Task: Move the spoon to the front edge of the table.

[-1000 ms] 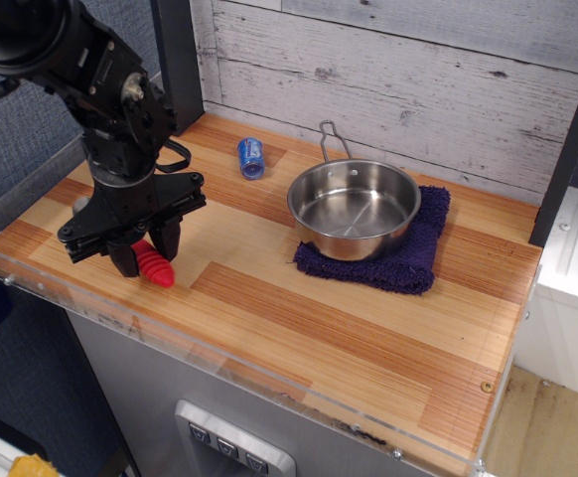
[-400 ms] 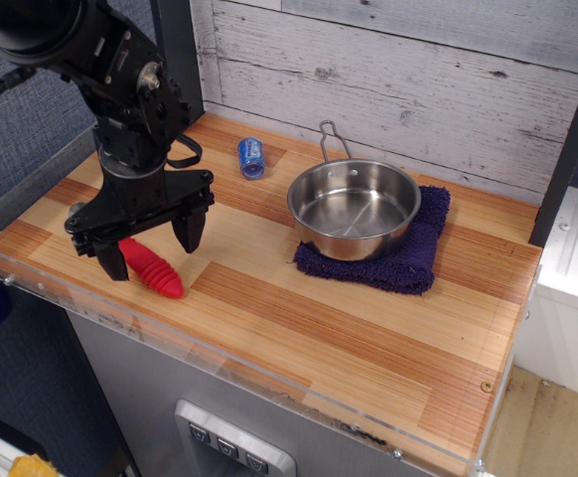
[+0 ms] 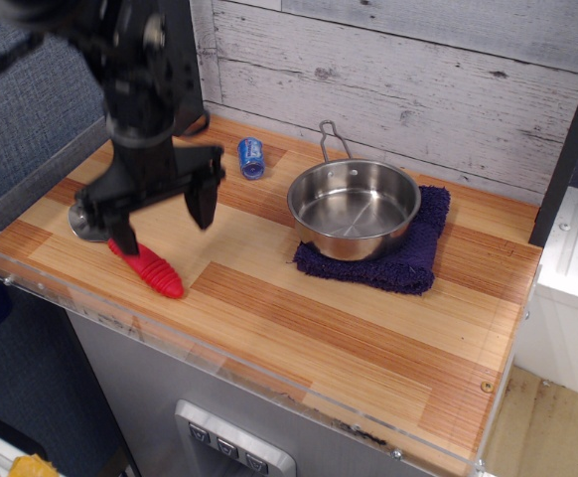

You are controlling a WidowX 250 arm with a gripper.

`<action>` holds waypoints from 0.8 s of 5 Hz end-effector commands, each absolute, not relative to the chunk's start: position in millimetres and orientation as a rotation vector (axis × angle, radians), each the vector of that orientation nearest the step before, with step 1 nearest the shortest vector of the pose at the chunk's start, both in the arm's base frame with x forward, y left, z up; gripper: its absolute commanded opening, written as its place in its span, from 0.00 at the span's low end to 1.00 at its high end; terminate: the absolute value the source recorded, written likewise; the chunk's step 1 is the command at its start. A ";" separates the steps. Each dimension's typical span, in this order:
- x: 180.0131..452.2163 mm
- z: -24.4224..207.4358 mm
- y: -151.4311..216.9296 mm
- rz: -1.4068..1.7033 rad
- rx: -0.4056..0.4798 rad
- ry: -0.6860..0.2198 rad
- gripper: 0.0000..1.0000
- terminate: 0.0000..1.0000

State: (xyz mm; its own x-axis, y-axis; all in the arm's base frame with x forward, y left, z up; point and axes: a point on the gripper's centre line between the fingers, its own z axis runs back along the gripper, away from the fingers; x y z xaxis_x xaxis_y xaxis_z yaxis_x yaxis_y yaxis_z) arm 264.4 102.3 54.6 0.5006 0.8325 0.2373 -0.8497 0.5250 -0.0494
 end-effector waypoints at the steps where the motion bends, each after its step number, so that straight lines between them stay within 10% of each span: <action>1: 286.9 124.6 93.3 0.939 0.101 -0.344 1.00 0.00; 3: 286.9 124.6 93.3 0.939 0.101 -0.344 1.00 0.00; 4: 286.9 124.6 93.3 0.939 0.101 -0.344 1.00 1.00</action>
